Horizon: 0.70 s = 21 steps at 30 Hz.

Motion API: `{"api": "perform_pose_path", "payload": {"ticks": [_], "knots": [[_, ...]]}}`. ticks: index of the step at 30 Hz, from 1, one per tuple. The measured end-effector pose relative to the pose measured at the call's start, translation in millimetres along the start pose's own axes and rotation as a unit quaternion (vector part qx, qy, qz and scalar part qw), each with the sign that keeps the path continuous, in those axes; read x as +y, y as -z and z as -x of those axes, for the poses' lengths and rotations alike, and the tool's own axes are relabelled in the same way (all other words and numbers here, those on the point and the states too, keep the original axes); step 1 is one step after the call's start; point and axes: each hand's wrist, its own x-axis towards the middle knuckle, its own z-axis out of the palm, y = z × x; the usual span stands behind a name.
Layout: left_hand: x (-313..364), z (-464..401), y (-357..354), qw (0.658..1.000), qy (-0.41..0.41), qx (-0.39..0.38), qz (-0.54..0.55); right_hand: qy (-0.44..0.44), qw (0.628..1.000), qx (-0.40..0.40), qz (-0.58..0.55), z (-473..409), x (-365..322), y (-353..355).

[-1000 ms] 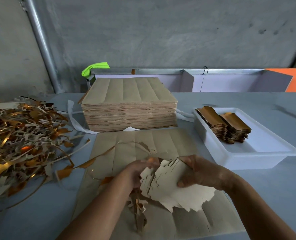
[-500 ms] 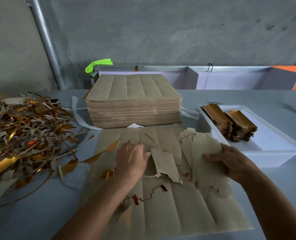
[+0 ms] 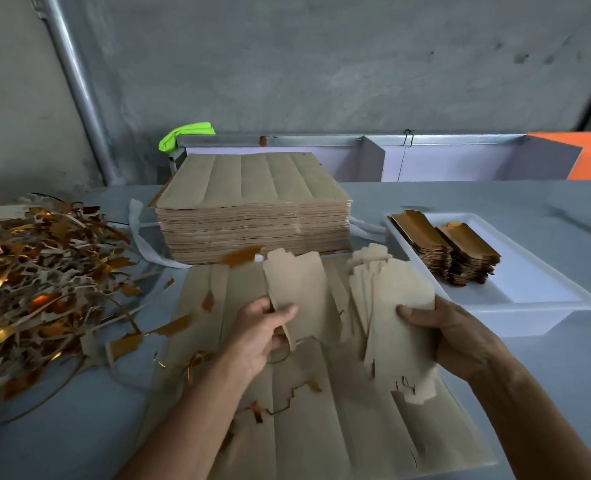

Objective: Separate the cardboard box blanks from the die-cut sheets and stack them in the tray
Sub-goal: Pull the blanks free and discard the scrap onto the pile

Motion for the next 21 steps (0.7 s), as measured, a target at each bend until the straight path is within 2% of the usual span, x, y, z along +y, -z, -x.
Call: {"api": "perform_pose_path", "payload": {"ticks": [4,8,10,12,14,15,18,20,21], "knots": [[4.8,17.6,6.2,0.994,-0.069,-0.034,-0.081,0.034,0.989,-0.105,0.101,7.6,-7.4,-35.0],[3.3,27.3,10.4,0.987,-0.087,-0.074,-0.117,0.087,0.973,-0.108,0.182,11.0,-8.7,-64.2],[6.6,27.6,17.3,0.987,-0.093,-0.097,-0.083,0.102,0.969,-0.108,0.199,12.7,-10.4,-68.0],[15.6,27.0,24.4,0.986,-0.084,-0.142,0.03,0.112,0.957,-0.118,0.24,14.9,-12.4,-67.6],[27.0,26.4,29.6,0.975,-0.061,-0.183,0.113,0.125,0.935,-0.121,0.31,16.7,-13.9,-68.4],[31.9,26.1,31.3,0.975,-0.062,-0.19,0.097,0.135,0.919,-0.121,0.349,17.3,-14.5,-70.2],[38.3,32.3,28.1,0.974,-0.107,-0.193,-0.047,0.168,0.87,-0.129,0.444,18.4,-15.5,-76.6],[40.3,35.5,24.0,0.978,-0.112,-0.177,-0.023,0.185,0.847,-0.12,0.484,19.3,-15.0,-78.5],[40.5,34.2,23.5,0.982,-0.103,-0.159,0.023,0.185,0.848,-0.115,0.482,19.8,-14.5,-77.8]]}}
